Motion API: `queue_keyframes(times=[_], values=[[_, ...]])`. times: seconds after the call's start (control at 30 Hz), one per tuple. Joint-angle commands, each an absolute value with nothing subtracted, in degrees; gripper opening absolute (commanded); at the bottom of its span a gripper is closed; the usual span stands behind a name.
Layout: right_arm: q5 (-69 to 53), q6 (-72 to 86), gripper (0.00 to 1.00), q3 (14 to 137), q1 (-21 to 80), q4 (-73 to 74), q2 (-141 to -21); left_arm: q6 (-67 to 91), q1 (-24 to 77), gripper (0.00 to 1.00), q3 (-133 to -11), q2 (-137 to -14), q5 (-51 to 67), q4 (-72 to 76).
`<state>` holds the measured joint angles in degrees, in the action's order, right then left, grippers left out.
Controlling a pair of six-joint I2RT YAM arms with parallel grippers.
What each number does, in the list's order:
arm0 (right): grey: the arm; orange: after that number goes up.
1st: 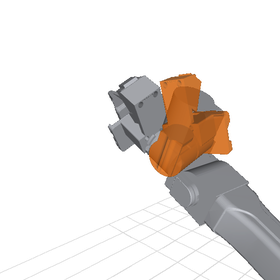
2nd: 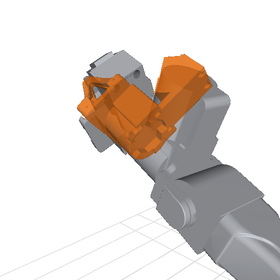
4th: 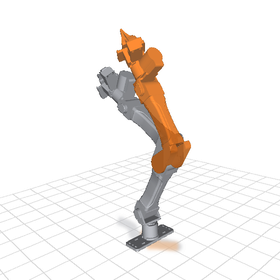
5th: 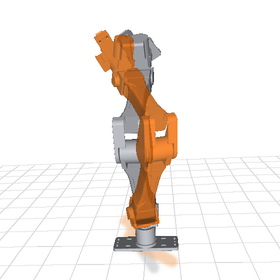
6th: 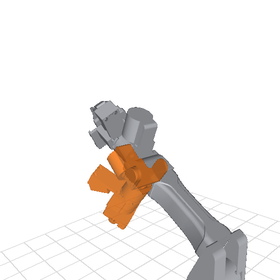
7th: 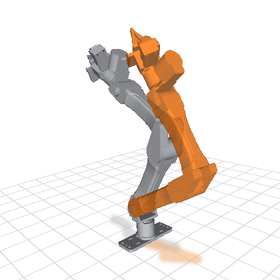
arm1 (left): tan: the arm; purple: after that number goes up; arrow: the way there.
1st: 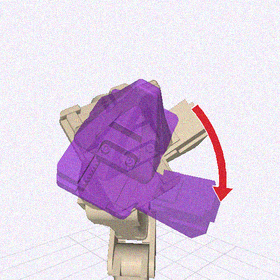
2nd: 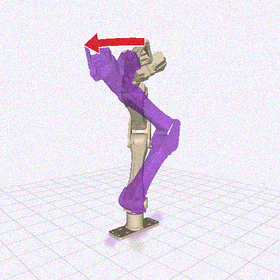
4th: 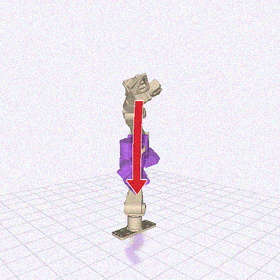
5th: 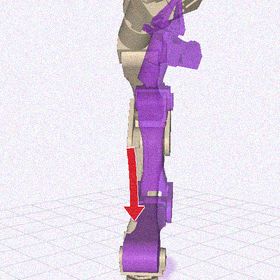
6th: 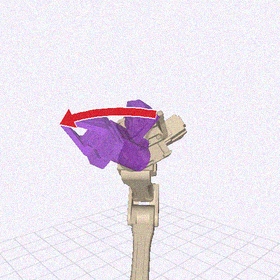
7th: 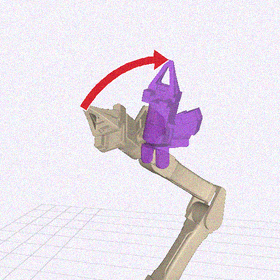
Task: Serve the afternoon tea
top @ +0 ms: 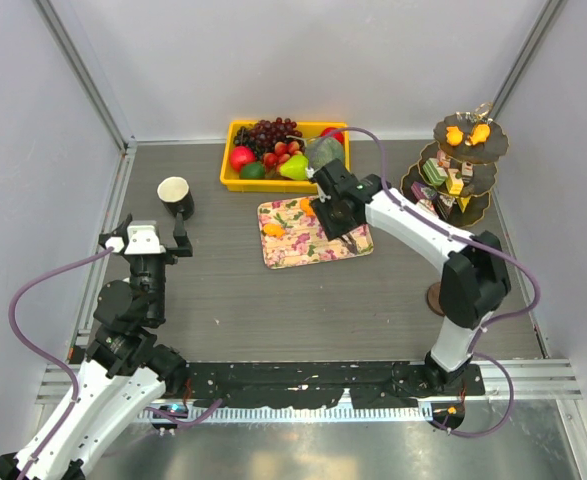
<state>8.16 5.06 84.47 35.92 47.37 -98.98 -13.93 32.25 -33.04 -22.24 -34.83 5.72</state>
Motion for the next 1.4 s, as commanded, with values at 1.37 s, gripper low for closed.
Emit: queue_keyframes(times=[1.37], values=[[16.52,-3.69,0.34,95.98,39.9,53.52,-105.39,-13.97,32.34,0.99,-33.84,-22.15,-34.72,7.73]])
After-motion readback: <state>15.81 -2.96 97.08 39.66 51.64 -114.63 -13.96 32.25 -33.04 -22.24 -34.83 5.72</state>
